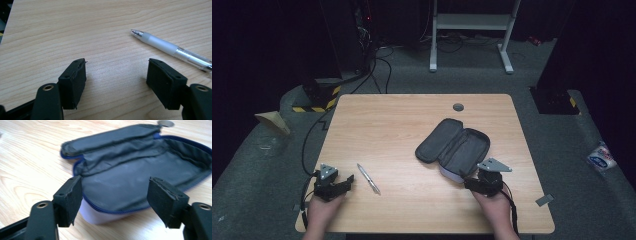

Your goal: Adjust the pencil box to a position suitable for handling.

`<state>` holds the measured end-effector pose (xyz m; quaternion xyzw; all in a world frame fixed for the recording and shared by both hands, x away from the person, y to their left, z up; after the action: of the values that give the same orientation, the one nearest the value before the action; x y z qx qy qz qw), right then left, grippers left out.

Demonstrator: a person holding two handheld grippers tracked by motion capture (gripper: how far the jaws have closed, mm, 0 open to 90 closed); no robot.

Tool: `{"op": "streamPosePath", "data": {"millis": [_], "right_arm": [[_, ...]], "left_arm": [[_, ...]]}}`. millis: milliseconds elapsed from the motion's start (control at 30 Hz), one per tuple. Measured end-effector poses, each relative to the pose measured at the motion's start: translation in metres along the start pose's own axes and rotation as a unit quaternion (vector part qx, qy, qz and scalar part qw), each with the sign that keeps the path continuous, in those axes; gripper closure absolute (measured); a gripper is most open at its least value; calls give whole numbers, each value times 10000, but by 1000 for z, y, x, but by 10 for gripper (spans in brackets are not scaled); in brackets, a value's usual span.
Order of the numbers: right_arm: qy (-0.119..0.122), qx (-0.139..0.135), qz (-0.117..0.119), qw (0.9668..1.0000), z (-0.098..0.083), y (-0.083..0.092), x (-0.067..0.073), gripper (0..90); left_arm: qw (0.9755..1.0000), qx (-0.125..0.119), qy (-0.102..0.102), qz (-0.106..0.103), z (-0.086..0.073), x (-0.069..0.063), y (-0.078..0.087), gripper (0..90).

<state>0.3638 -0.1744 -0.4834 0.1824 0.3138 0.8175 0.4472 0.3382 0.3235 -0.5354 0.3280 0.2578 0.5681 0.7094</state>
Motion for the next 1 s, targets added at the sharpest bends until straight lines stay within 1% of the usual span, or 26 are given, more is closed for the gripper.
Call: {"op": "streamPosePath", "data": {"millis": [33,100,267,300,333,400,533,567,600,633,667,700,733,867,933,1000], "right_arm": [[52,-14,33,10000,2,-2,2,297],[83,-22,128,9999,5,-5,7,314],[84,-12,378,9992,10,-13,17,385],[183,42,406,9990,11,-17,21,408],[183,42,406,9990,11,-17,21,408],[252,111,454,9986,10,-20,22,447],[262,138,513,9982,8,-22,21,521],[272,145,512,9982,7,-22,22,544],[332,175,454,9983,5,-24,23,584],[332,175,454,9983,5,-24,23,584],[329,210,451,9982,3,-26,23,631],[329,226,451,9982,2,-26,23,654],[329,226,451,9982,2,-26,23,654],[512,264,394,9976,0,-29,27,749],[523,260,415,9974,-1,-29,31,798],[547,261,427,9972,-1,-30,32,816]], "left_arm": [[10000,-2,-2,0,0,0,0,319],[10000,-2,-6,1,0,0,0,319],[10000,-1,-6,-1,0,0,0,319],[10000,0,-3,0,0,0,0,319],[10000,-3,-3,-2,0,0,0,319],[10000,-2,5,1,0,0,0,319],[10000,-7,37,14,-1,-1,0,319],[10000,-8,35,11,-1,-1,0,319],[10000,-3,34,6,-1,-1,1,319],[10000,-8,31,8,-1,-1,0,319],[10000,-6,31,8,-1,-1,0,319],[10000,-4,27,6,-1,-1,0,319],[10000,-4,27,6,-1,-1,0,319],[10000,-8,2,-11,0,0,0,319],[10000,-6,-16,-19,0,0,0,319],[10000,-9,-16,-17,0,0,0,319]]}}
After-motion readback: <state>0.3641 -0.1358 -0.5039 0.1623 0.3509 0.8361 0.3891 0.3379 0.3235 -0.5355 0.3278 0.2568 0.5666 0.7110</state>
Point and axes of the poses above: each handheld gripper's, and its own axes: y roughly backward along the jaws, z roughly out of its top, x roughly to its left, the point moved 1 cm from there along -y, roughly forward along the jaws, and after that the axes turned 8 degrees about x, right-handed, at the moved point
